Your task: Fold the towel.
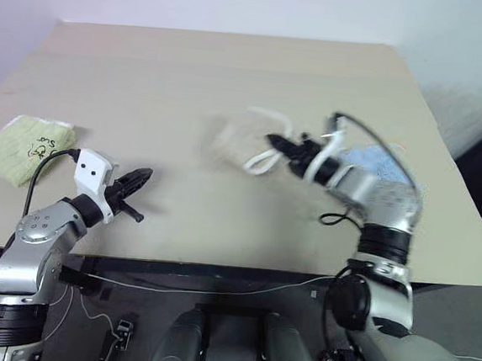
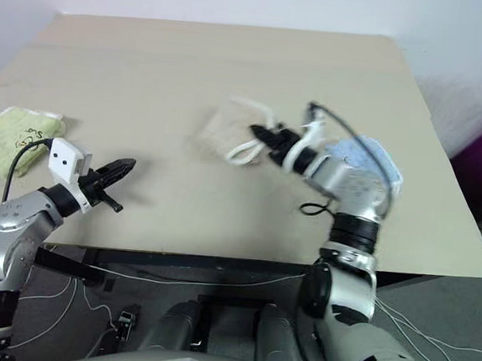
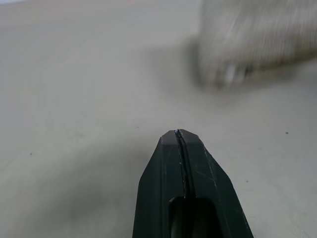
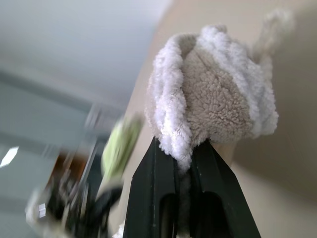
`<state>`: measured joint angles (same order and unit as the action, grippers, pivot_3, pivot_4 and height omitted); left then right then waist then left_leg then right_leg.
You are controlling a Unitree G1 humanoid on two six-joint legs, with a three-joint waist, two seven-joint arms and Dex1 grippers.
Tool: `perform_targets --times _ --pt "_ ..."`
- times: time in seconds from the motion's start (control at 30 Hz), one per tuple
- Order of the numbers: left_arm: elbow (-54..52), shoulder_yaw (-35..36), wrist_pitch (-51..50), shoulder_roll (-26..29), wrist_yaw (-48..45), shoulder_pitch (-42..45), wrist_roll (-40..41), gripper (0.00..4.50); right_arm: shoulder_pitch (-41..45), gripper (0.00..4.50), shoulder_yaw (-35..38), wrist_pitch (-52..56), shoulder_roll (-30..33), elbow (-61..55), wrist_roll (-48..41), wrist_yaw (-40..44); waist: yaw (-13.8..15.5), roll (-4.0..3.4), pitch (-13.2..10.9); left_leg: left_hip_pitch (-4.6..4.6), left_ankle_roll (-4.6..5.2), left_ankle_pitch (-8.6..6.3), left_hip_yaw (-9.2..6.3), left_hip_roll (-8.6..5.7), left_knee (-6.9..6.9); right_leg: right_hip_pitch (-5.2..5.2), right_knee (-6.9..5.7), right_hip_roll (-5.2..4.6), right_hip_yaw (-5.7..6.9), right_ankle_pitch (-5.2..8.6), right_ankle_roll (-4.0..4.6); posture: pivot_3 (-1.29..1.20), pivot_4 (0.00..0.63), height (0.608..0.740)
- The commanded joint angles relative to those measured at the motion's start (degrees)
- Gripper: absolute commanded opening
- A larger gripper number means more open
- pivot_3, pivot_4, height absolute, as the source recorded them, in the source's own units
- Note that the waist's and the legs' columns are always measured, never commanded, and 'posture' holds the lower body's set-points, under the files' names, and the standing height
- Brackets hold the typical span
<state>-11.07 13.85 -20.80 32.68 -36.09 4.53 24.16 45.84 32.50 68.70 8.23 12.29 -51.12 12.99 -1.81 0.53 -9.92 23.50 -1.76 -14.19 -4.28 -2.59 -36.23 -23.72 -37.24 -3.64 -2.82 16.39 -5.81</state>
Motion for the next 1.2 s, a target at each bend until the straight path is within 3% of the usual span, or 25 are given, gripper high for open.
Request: perform_targets --times 0.03,0.23,0.37,0.63,0.9,0.93,1.2 --pt "0.19 -2.10 0.95 -0.99 -0.96 2.09 -0.17 0.00 0.67 0.01 8.58 0.77 5.19 -7.07 -5.97 -7.36 0.11 -0.01 -0.01 0.00 0.01 0.00 0.00 0.00 0.00 0.00 0.01 0.00 0.00 0.00 0.00 0.00 0.150 0.740" --pt "4.77 -6.65 1.88 -3.59 -2.64 7.13 -1.11 0.00 -1.39 0.01 20.60 0.49 9.25 -11.36 -13.54 -23.43 -0.20 -0.01 -0.01 -0.01 0.03 0.02 0.06 0.07 0.00 0.02 -0.04 0.06 -0.01 0.00 0.00 0.00 0.150 0.740" --pt "7.31 -8.61 2.60 -4.81 -3.98 9.65 -1.85 0.00 -6.14 0.01 24.00 0.25 9.27 -14.34 -19.22 -31.77 -0.36 -0.01 -0.01 -0.01 0.05 0.02 0.14 0.07 -0.01 0.05 -0.01 0.06 -0.04 0.00 0.00 0.00 0.150 0.740" --pt "10.17 -9.95 3.89 -5.33 -5.64 11.49 -2.77 0.00 -15.39 0.01 22.44 -4.03 9.37 -18.35 -32.02 -44.58 -0.63 -0.02 -0.01 -0.05 0.08 0.03 0.22 0.10 -0.02 0.07 -0.04 0.10 -0.10 0.00 -0.01 0.00 0.150 0.740" --pt "9.95 -10.72 4.28 -6.01 -5.74 10.92 -3.35 0.00 -19.53 0.01 17.39 -10.58 12.06 -17.26 -36.67 -47.95 -0.54 -0.02 -0.01 -0.07 0.09 0.02 0.23 0.10 -0.04 0.11 -0.04 0.12 -0.09 0.00 -0.01 0.00 0.150 0.740" --pt "9.90 -10.71 4.23 -6.06 -5.75 10.73 -3.35 0.00 -19.99 0.66 16.87 -11.26 12.47 -17.24 -37.26 -48.12 -0.53 -0.02 -0.01 -0.08 0.09 0.02 0.23 0.10 -0.04 0.12 -0.04 0.12 -0.09 0.00 -0.01 0.00 0.150 0.740" --pt "10.69 -11.18 4.05 -6.23 -6.66 10.98 -3.70 0.00 -23.33 3.31 13.49 -17.63 14.93 -19.55 -40.20 -49.16 -0.46 -0.02 -0.01 -0.10 0.10 0.02 0.23 0.10 -0.05 0.17 -0.02 0.14 -0.09 0.01 -0.02 0.00 0.150 0.740"
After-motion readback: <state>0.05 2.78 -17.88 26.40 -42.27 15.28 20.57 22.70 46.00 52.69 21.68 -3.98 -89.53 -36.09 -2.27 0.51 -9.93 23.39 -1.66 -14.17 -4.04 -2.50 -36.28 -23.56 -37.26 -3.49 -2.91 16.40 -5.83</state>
